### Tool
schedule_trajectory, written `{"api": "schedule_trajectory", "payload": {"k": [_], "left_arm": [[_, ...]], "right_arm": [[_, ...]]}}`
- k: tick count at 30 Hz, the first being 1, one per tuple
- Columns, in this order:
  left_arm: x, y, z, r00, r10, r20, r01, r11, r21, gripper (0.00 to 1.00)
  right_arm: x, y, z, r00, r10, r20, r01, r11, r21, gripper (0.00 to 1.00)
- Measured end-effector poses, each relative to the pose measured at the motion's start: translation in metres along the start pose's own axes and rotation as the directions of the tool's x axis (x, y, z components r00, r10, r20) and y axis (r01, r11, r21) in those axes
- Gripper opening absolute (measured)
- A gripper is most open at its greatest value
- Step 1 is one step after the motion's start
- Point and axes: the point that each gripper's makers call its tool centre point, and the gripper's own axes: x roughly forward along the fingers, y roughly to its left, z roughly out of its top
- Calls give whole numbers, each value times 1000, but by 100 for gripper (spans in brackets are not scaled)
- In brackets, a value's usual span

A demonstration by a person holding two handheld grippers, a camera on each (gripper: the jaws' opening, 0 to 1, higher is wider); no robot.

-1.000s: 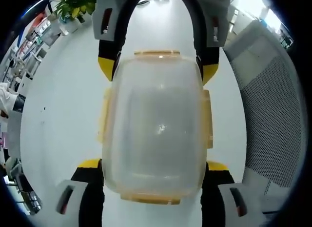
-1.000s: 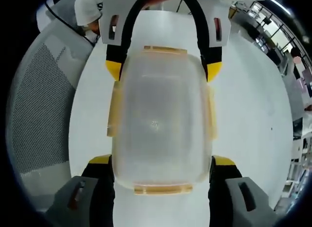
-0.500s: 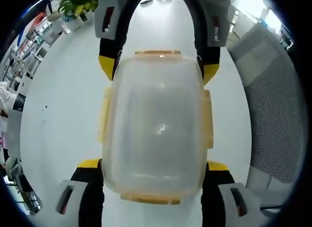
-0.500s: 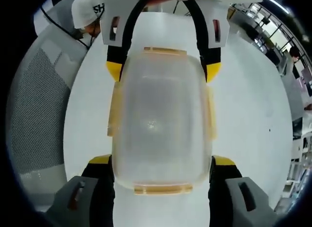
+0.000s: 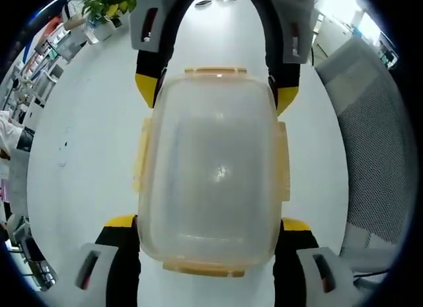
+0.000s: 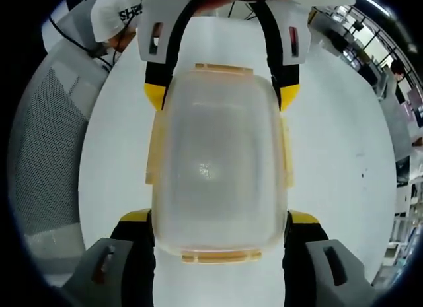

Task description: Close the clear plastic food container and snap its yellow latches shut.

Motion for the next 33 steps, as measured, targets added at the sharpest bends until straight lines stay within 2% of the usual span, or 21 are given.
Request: {"api": "schedule_trajectory", "payload": {"k": [6, 17, 27, 29, 33], "left_arm": [[1, 9, -1, 1000, 1, -10, 0, 1000, 2, 81], [1, 26, -2, 1000, -3, 6, 3, 1000, 0, 81], [2, 26, -3, 999, -24, 30, 25, 999, -21, 83], [3, 26, -4, 999, -27, 32, 28, 999, -44, 84], [1, 25, -3, 999, -14, 50, 16, 999, -38, 84]], "right_arm": [[1, -8, 1, 1000, 1, -8, -1, 1000, 0, 77], [3, -25, 2, 1000, -1, -7, 1, 1000, 13, 78], [4, -24, 2, 1000, -16, 4, 16, 1000, 11, 79], [3, -24, 2, 1000, -18, 15, 18, 1000, 9, 79], [1, -25, 3, 998, -48, 51, 49, 999, -23, 79]]}}
